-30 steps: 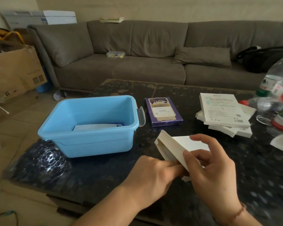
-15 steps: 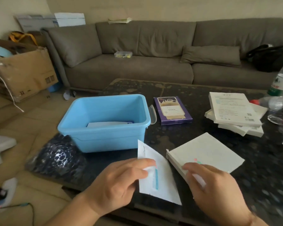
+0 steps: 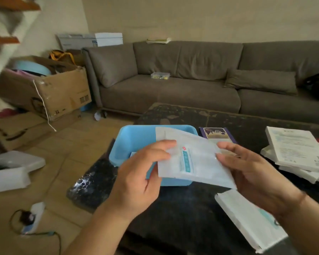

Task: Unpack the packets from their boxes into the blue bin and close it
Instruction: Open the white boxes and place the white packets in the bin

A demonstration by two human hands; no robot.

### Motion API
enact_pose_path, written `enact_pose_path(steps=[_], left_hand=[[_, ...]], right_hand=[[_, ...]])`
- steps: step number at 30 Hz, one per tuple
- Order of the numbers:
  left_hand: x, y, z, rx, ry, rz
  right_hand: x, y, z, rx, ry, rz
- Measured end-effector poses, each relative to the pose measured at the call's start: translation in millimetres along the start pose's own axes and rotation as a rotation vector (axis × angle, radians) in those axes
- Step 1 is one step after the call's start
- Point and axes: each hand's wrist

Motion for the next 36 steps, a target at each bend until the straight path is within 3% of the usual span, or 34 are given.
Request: enact_pose_path(steps=[4, 10, 20, 28, 36], left_hand=[[-23.8, 38.3, 18.3, -0.191, -0.101, 0.25], [-45.9, 66.3, 23.4, -0.537, -0.312, 0.239], [-50.2, 76.5, 24.7, -0.582, -0.31, 0.235], [-49.2, 73.9, 27.0, -0.583, -0.324, 0.22], [-49.6, 73.8, 24.5, -0.592, -0.324, 0.213]], right_hand=[[17.6, 34.7, 47.3, -0.139, -0.121, -0.267], [61.1, 36.6, 99.0, -0.167, -0.141, -0.658], [95.8, 8.9, 141.4, 0.131, -0.04, -0.829], [100.4, 3.1, 155.7, 0.226, 0.086, -1.479], [101.1, 0.2, 164.0, 0.33, 0.118, -1.49]])
Point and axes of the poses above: each hand's wrist, its own z-axis towards the middle knuckle, its own x-axis out of the palm, y = z × x, and after that the axes turned 2 degrees about x, right-handed
